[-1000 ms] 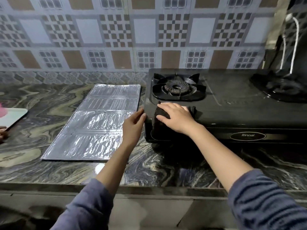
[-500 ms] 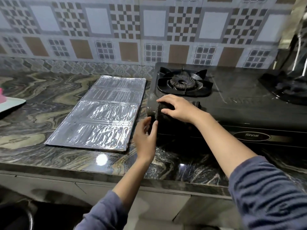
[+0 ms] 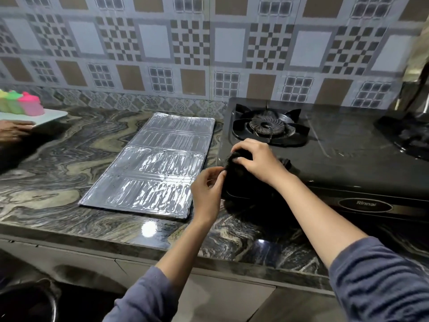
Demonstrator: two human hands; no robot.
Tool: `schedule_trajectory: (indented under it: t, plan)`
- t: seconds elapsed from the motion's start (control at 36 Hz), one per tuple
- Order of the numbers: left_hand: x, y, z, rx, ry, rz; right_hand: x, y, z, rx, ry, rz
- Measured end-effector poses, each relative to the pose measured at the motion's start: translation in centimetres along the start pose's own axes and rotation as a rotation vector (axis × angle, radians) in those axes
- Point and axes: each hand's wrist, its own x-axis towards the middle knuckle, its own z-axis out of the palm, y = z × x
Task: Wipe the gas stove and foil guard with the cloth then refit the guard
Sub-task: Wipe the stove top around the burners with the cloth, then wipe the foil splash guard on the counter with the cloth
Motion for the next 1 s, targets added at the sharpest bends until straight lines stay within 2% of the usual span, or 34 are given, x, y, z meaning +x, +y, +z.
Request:
schedule_trajectory:
  t: [0.36, 0.53, 0.75, 1.0]
  plan:
    - [9.6, -0.3, -8.9, 0.076, 0.009, 0.143, 7.2, -6.2, 7.1, 0.124, 0.231, -0.014]
    - [16.1, -3.4, -13.2, 0.052, -0.016, 0.103, 12.0, -8.9, 12.2, 0.177, 0.242, 0.034]
    - [21.9, -9.5, -15.3, 0.055, -0.203, 0.011, 16.4, -6.7, 18.6, 0.132, 0.147, 0.262]
    - [26.0, -13.1, -12.4, 0.053, -0.504, -0.094, 19.0, -4.4, 18.7, -0.205, 0.074, 0.544]
